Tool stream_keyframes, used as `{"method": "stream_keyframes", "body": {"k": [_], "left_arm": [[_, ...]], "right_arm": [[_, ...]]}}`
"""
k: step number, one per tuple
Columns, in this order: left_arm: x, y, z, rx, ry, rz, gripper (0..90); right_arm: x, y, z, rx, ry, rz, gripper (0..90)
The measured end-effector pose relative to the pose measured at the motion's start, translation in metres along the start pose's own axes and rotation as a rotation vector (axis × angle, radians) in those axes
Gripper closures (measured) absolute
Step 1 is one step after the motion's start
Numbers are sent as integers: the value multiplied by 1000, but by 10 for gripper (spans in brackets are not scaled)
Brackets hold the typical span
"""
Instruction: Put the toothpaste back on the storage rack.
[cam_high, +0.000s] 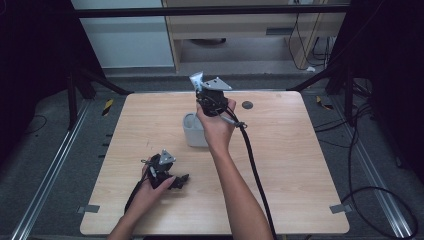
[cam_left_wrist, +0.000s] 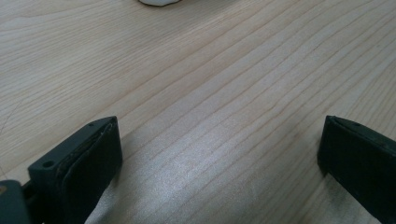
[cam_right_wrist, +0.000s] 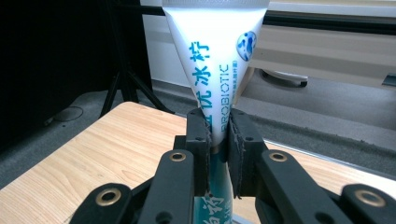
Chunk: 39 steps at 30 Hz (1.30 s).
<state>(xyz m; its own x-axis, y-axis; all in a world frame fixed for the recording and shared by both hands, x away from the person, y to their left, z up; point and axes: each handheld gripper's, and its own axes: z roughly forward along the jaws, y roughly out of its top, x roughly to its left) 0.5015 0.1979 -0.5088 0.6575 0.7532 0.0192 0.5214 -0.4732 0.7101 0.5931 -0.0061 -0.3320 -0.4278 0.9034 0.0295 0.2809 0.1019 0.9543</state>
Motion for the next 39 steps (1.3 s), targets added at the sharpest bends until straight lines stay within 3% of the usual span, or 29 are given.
{"method": "stream_keyframes", "body": {"k": [17,27,39], "left_arm": [[0,0,0,-2,0,0,0],[0,0,0,-2,0,0,0],[0,0,0,-2,0,0,0]], "right_arm": [[1,-32,13,60,2,11,799],[8,-39,18,90,8,-21,798],[3,-49,22,131,3,-8,798]]}}
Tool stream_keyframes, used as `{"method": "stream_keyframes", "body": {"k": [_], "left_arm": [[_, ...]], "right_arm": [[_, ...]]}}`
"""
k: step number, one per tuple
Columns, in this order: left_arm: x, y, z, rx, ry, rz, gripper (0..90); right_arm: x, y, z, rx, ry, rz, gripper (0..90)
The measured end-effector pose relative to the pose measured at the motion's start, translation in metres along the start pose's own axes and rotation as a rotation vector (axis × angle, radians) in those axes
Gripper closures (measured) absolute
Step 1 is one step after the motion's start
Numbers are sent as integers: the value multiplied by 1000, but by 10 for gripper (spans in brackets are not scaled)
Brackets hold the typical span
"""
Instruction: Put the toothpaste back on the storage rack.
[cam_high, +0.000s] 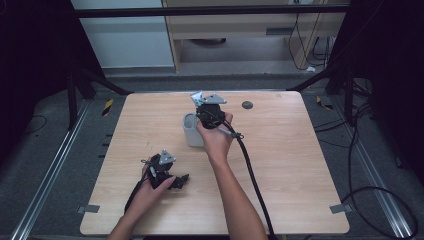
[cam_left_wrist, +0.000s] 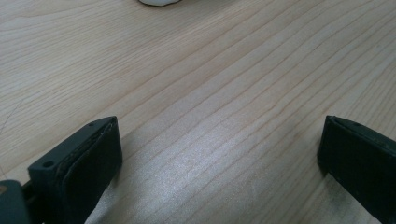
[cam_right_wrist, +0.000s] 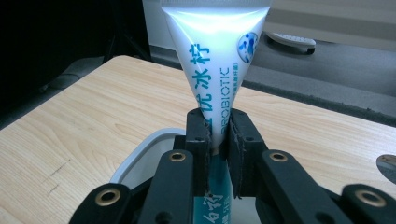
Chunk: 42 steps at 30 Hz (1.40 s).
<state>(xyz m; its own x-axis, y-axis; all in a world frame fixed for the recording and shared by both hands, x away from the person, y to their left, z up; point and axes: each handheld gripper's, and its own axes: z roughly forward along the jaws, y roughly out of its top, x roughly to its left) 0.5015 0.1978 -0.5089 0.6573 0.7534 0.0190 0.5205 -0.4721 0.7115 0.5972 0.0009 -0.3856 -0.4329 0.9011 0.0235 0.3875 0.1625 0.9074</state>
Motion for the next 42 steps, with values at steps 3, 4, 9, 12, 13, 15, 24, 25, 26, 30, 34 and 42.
{"method": "stream_keyframes", "body": {"k": [3,4,9,12,13,15,24,25,26,30,34,42], "left_arm": [[0,0,0,0,0,0,0],[0,0,0,0,0,0,0],[0,0,0,0,0,0,0],[0,0,0,0,0,0,0],[0,0,0,0,0,0,0],[0,0,0,0,0,0,0],[0,0,0,0,0,-1,0],[0,0,0,0,0,0,0],[0,0,0,0,0,0,0],[0,0,0,0,0,0,0],[0,0,0,0,0,0,0],[0,0,0,0,0,0,0]], "right_arm": [[0,-1,1,9,2,-4,798],[0,-2,1,12,2,-6,798],[0,-2,2,27,3,-8,798],[0,-3,3,37,4,-7,798],[-1,-3,3,40,5,-7,799],[-1,-3,3,43,6,-7,798],[0,-5,6,72,13,-15,799],[0,-5,7,75,13,-15,799],[1,-5,7,75,14,-17,799],[2,-5,8,86,17,-15,799],[3,-6,9,93,21,-14,799],[3,-7,10,100,15,-27,798]]}}
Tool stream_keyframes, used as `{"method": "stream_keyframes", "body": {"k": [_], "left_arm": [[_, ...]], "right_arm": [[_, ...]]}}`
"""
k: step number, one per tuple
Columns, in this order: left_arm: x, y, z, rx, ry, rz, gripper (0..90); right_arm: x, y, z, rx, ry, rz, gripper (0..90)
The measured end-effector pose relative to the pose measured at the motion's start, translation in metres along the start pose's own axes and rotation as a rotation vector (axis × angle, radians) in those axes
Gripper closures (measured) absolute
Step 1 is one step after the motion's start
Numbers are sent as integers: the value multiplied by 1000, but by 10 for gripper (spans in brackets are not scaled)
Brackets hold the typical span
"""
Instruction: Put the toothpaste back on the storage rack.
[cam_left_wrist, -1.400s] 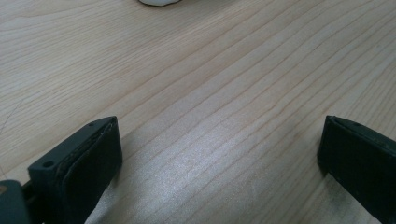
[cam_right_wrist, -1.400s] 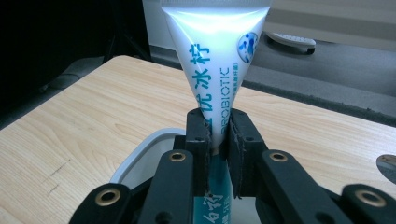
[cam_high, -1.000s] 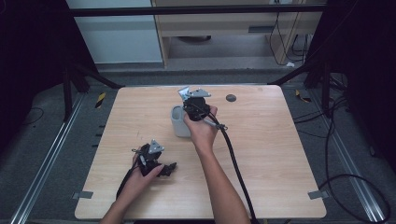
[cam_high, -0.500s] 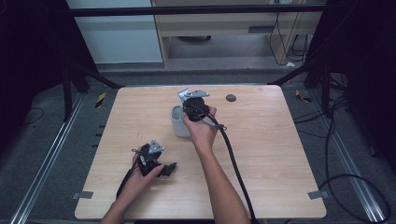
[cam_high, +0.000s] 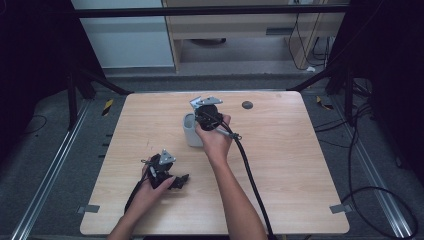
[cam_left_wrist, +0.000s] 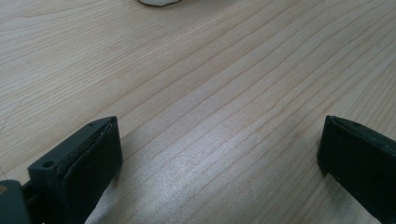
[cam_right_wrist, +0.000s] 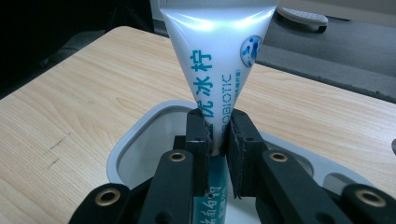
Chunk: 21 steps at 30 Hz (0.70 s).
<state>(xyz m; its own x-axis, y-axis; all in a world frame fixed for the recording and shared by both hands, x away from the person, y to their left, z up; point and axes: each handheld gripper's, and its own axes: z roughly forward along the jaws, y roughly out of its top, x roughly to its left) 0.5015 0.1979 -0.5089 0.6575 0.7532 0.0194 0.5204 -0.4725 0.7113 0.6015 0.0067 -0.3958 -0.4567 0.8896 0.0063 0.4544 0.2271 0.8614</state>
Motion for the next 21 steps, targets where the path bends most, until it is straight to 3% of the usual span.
{"method": "stream_keyframes", "body": {"k": [21], "left_arm": [[0,0,0,-1,1,-1,0]], "right_arm": [[-2,1,2,4,14,22,781]]}}
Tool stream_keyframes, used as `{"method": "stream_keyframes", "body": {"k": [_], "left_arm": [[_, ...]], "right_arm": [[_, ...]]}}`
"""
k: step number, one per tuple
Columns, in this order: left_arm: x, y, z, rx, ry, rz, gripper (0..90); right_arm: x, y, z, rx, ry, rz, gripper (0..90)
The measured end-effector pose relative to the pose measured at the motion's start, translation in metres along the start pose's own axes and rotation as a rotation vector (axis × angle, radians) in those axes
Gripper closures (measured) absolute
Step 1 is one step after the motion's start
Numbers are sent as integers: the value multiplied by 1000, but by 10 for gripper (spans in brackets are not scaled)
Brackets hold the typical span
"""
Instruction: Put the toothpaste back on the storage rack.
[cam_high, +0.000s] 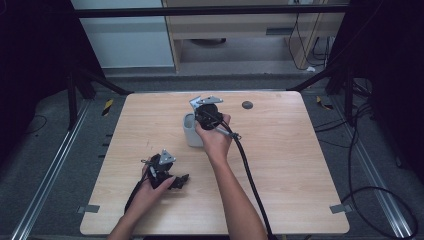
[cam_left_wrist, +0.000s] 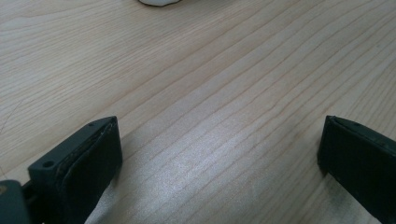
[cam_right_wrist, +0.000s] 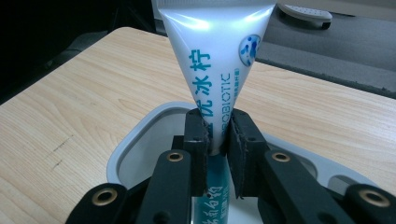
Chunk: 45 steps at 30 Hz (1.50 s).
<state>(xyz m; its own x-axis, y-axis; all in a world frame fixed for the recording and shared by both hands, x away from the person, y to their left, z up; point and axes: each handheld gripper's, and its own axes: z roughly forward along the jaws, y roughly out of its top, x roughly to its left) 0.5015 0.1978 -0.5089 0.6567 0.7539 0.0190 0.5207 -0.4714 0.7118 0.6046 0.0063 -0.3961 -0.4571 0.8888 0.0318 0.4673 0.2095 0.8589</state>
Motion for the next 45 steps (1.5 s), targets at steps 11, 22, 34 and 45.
{"method": "stream_keyframes", "body": {"k": [11,22,34,45], "left_arm": [[0,0,0,0,0,0,0],[0,0,0,0,0,0,0],[0,0,0,0,0,0,0],[0,0,0,1,0,1,0]], "right_arm": [[-2,1,1,1,3,14,773],[-2,2,-2,-3,5,15,749],[-4,4,-11,-8,-4,-11,691],[-6,5,-21,-15,5,-25,651]]}}
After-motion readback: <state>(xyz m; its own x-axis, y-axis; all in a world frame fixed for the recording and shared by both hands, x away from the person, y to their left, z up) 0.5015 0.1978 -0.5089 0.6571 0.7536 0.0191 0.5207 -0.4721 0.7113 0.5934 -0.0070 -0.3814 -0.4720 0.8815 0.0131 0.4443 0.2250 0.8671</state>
